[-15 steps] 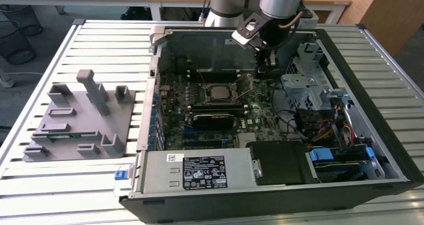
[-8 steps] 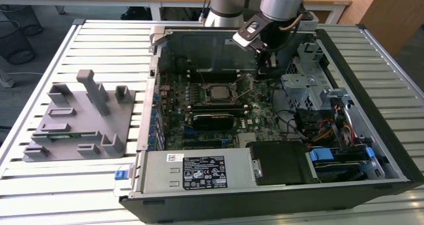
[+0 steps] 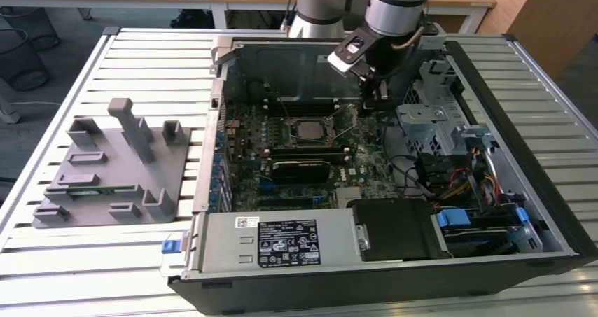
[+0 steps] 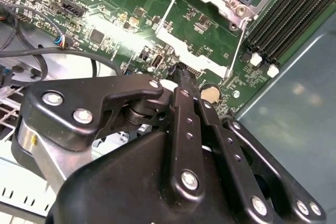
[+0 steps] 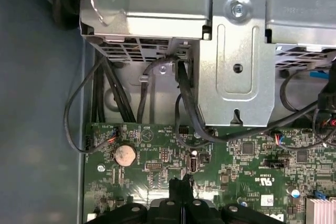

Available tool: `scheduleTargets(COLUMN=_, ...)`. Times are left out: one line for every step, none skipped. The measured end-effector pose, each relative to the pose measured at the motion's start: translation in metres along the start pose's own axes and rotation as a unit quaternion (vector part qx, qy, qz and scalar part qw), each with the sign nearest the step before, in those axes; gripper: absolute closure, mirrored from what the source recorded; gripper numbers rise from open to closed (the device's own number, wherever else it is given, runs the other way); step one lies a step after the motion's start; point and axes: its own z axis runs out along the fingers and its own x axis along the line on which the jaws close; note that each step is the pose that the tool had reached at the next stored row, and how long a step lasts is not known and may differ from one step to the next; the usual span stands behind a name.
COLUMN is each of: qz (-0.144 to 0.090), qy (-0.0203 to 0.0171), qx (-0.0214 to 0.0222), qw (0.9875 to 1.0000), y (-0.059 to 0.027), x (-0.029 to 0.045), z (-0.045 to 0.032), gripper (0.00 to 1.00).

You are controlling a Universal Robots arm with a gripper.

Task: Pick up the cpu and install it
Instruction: 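Close the cpu cover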

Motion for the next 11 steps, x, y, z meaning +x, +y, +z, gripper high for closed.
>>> scheduleTargets(qz=0.000, qy=-0.0001, qx=0.0000, qw=1.0000, y=-0.0011, x=0.0000, z=0.0001, gripper=0.89)
scheduleTargets(qz=0.000, qy=0.0000, qx=0.0000, qw=1.0000, y=-0.0028, x=0.0000, z=0.0001, gripper=0.89)
scheduleTargets(qz=0.000, qy=0.0003, qx=-0.0001, qw=1.0000, y=-0.0044, x=0.0000, z=0.0002, gripper=0.89)
scheduleTargets(qz=0.000, qy=0.0004, qx=-0.0001, qw=1.0000, y=-0.0057, x=0.0001, z=0.0002, gripper=0.89)
scheduleTargets(qz=0.000, qy=0.0005, qx=-0.0001, qw=1.0000, y=-0.0066, x=0.0001, z=0.0003, gripper=0.89)
scheduleTargets(qz=0.000, qy=0.0005, qx=-0.0001, qw=1.0000, y=-0.0073, x=0.0001, z=0.0003, gripper=0.89)
scheduleTargets(qz=0.000, qy=0.0004, qx=-0.0001, qw=1.0000, y=-0.0080, x=0.0001, z=0.0002, gripper=0.89)
scheduleTargets(qz=0.000, qy=0.0004, qx=-0.0001, qw=1.0000, y=-0.0087, x=0.0001, z=0.0002, gripper=0.89)
scheduleTargets(qz=0.000, qy=0.0004, qx=-0.0001, qw=1.0000, y=-0.0093, x=0.0001, z=0.0003, gripper=0.89)
scheduleTargets(qz=0.000, qy=0.0004, qx=-0.0001, qw=1.0000, y=-0.0101, x=0.0001, z=0.0003, gripper=0.89)
scheduleTargets(qz=0.000, qy=0.0004, qx=-0.0001, qw=1.0000, y=-0.0109, x=0.0001, z=0.0002, gripper=0.89)
